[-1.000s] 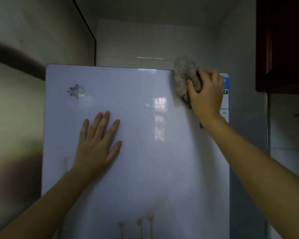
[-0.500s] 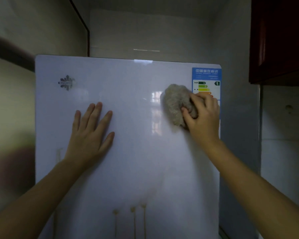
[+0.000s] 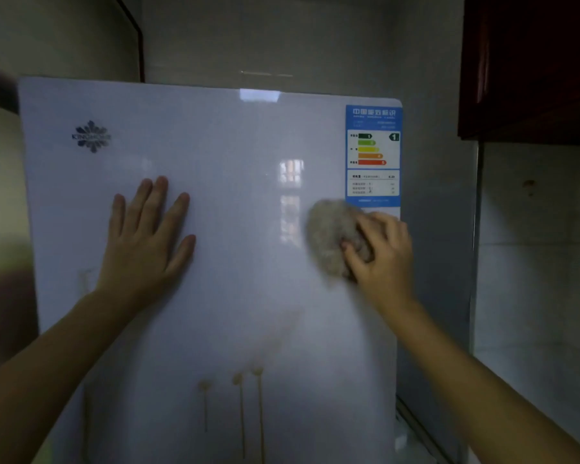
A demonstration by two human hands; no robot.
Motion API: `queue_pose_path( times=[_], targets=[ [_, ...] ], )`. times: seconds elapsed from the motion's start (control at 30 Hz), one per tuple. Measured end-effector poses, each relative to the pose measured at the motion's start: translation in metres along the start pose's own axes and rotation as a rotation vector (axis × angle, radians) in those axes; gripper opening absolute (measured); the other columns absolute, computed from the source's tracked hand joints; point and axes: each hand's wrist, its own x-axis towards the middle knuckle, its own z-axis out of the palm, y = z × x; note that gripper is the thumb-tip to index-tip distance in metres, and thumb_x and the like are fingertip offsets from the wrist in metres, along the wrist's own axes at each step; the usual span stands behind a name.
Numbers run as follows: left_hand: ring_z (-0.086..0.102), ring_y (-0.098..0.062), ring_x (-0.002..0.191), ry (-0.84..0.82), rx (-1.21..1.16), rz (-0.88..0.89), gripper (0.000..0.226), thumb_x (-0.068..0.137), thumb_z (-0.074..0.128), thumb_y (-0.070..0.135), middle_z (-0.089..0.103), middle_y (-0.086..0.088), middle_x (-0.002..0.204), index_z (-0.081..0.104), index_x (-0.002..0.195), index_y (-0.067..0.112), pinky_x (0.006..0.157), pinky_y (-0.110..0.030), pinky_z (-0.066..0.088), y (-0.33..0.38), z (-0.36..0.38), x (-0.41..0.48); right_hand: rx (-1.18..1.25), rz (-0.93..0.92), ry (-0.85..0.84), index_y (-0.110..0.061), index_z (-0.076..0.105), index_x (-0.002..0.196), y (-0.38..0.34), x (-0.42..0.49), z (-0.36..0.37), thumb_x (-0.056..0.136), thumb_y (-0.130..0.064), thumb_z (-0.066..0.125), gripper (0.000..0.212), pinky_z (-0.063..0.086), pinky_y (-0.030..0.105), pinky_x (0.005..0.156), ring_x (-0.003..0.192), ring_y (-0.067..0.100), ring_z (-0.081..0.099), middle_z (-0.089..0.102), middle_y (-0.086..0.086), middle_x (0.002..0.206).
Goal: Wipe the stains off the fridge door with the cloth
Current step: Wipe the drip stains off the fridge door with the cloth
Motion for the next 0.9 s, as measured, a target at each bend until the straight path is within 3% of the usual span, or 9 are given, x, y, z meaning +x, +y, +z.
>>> queue_pose_path(
  times=[0.1, 0.17, 0.27, 0.33, 0.5, 0.6, 0.7, 0.83, 0.9],
  targets=[
    [0.007, -0.033, 0.158, -0.022, 0.004, -0.012, 0.071, 0.099, 0.027, 0.049, 0.011, -0.017, 0.169, 0.025, 0.16, 0.014, 0.127, -0.059, 0.006, 0.005, -0.002, 0.001, 0.037, 0.198, 0.077, -0.015, 0.063, 0.136, -0.002, 0.005, -0.001, 0.089, -0.028, 0.069, 0.049, 0.044, 0.045, 0.099, 0.114, 0.026, 0.049, 0.056, 0.01, 0.122],
    [0.006, -0.033, 0.158, -0.038, 0.017, -0.014, 0.071, 0.099, 0.026, 0.051, 0.01, -0.017, 0.169, 0.024, 0.16, 0.014, 0.126, -0.06, 0.006, 0.006, -0.004, 0.001, 0.061, 0.192, 0.044, -0.017, 0.06, 0.137, -0.013, -0.005, 0.002, 0.089, -0.032, 0.067, 0.051, 0.042, 0.04, 0.1, 0.116, 0.026, 0.048, 0.054, 0.009, 0.124],
    [0.013, -0.035, 0.157, -0.016, 0.028, -0.019, 0.072, 0.098, 0.028, 0.053, 0.015, -0.018, 0.168, 0.029, 0.158, 0.013, 0.126, -0.06, 0.008, 0.011, -0.005, 0.0, -0.001, -0.124, -0.161, -0.018, 0.061, 0.136, -0.011, -0.02, -0.004, 0.089, -0.04, 0.066, 0.052, 0.045, 0.042, 0.092, 0.115, 0.026, 0.051, 0.056, 0.006, 0.125],
    [0.021, -0.037, 0.154, 0.029, 0.04, 0.02, 0.07, 0.098, 0.032, 0.052, 0.023, -0.019, 0.166, 0.038, 0.154, 0.011, 0.124, -0.06, 0.013, 0.016, -0.004, -0.002, -0.074, -0.248, -0.19, -0.017, 0.064, 0.134, 0.006, -0.016, -0.013, 0.09, -0.043, 0.064, 0.051, 0.046, 0.045, 0.088, 0.111, 0.027, 0.054, 0.06, 0.008, 0.124],
    [0.02, -0.036, 0.155, 0.045, 0.083, 0.084, 0.07, 0.099, 0.032, 0.053, 0.02, -0.017, 0.167, 0.035, 0.156, 0.012, 0.125, -0.059, 0.014, 0.011, 0.004, -0.006, -0.001, 0.13, -0.016, -0.017, 0.059, 0.138, 0.023, -0.014, -0.018, 0.091, -0.036, 0.063, 0.051, 0.048, 0.047, 0.096, 0.117, 0.026, 0.047, 0.053, 0.009, 0.127],
    [0.018, -0.036, 0.156, 0.032, 0.096, 0.085, 0.069, 0.1, 0.032, 0.052, 0.018, -0.017, 0.168, 0.032, 0.157, 0.014, 0.125, -0.058, 0.013, 0.01, 0.005, -0.006, 0.048, 0.14, -0.038, -0.019, 0.056, 0.139, 0.006, -0.042, -0.009, 0.089, -0.036, 0.062, 0.053, 0.044, 0.045, 0.101, 0.12, 0.025, 0.045, 0.049, 0.007, 0.13],
    [0.015, -0.036, 0.156, -0.018, 0.094, 0.076, 0.071, 0.099, 0.03, 0.053, 0.015, -0.018, 0.168, 0.028, 0.158, 0.014, 0.126, -0.058, 0.011, 0.013, 0.0, -0.006, 0.101, -0.006, -0.196, -0.018, 0.06, 0.135, -0.024, -0.098, 0.005, 0.088, -0.035, 0.064, 0.05, 0.043, 0.043, 0.099, 0.117, 0.028, 0.046, 0.05, 0.008, 0.131],
    [0.02, -0.037, 0.155, -0.038, 0.084, 0.096, 0.069, 0.1, 0.03, 0.053, 0.019, -0.019, 0.167, 0.034, 0.157, 0.013, 0.125, -0.057, 0.017, 0.01, -0.007, -0.012, 0.059, -0.436, -0.439, -0.02, 0.069, 0.125, -0.061, -0.174, 0.024, 0.086, -0.036, 0.068, 0.042, 0.049, 0.04, 0.087, 0.108, 0.029, 0.055, 0.064, 0.011, 0.123],
    [0.024, -0.038, 0.154, -0.018, 0.096, 0.105, 0.067, 0.101, 0.033, 0.051, 0.022, -0.02, 0.166, 0.037, 0.155, 0.012, 0.124, -0.057, 0.019, 0.005, -0.009, -0.024, 0.065, -0.495, -0.484, -0.021, 0.07, 0.124, -0.065, -0.179, 0.024, 0.088, -0.037, 0.067, 0.039, 0.05, 0.038, 0.084, 0.106, 0.026, 0.056, 0.066, 0.008, 0.122]
  ],
)
